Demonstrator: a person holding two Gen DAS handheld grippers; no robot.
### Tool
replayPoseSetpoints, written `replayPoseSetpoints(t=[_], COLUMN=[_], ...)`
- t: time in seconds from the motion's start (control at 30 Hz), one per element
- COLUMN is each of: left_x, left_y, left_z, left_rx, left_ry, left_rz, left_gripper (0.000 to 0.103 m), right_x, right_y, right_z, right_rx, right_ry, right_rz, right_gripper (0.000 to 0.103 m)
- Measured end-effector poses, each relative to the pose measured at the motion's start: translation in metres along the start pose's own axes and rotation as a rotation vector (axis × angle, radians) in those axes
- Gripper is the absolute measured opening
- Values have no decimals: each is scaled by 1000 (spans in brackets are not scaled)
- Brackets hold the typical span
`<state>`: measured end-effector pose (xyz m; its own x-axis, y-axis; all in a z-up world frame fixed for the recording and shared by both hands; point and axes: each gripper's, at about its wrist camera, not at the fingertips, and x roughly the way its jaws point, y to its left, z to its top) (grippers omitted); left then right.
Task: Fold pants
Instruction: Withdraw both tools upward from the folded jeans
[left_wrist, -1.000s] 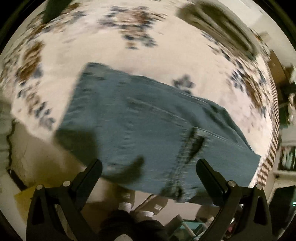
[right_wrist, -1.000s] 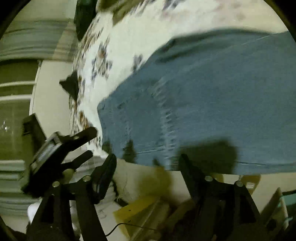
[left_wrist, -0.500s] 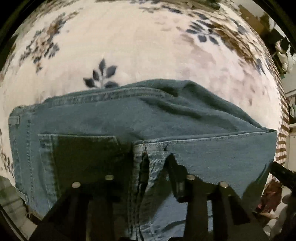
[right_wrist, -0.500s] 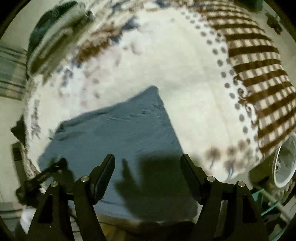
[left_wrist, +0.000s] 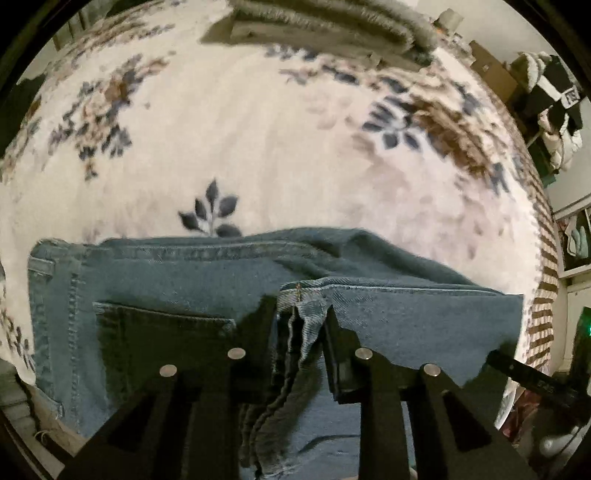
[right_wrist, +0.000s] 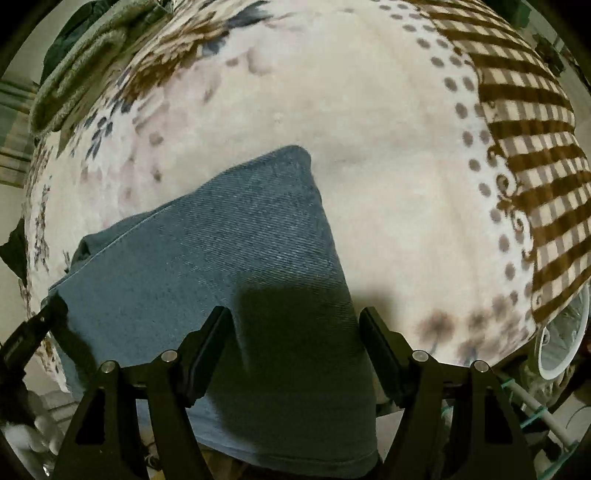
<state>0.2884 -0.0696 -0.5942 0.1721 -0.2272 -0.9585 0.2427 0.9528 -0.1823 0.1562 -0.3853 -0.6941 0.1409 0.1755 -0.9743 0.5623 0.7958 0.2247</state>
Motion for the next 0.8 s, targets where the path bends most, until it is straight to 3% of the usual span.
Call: replayPoseSetpoints(t=[0.07, 0.2, 0.27, 0.3, 0.37, 0.4, 0.5, 0.6, 0.7, 0.8], left_x=[8, -2, -23, -31, -53, -59, -68, -72, -67, -64], left_y=[5, 29, 48, 54, 74, 84, 119, 152, 180, 200], left_z=[0, -4, -13, -17, -31, -38, -64, -92, -114, -132], left_rx=[-11, -132, -210, -226, -278, -307, -400, -470, -524, -588], left_ry=[18, 42, -8, -25, -59, -66, -58, -43, -8, 9], left_rz=[2, -74, -116, -109, -101, -95, -57, -2, 53, 57], left_gripper=[25, 29, 34, 39, 78, 85, 86, 86, 86, 86], right_x=[2, 7, 0, -7, -20, -24, -20, 1, 31, 47], right_y=[1, 20, 31, 37, 51, 63, 101, 140, 170, 186], right_z=[0, 5, 3, 1, -9, -15, -35, -53, -69, -96], right_rx=[5, -2, -24, -41, -87, -116, -192, -266, -290, -331], right_ry=[6, 9, -9, -29, -62, -63, -25, 27, 106, 160], right_rz=[-6, -14, -41, -43, -27, 0, 70, 116, 126, 123], right_gripper=[75, 76, 83, 84, 84, 84, 82, 57, 46, 46])
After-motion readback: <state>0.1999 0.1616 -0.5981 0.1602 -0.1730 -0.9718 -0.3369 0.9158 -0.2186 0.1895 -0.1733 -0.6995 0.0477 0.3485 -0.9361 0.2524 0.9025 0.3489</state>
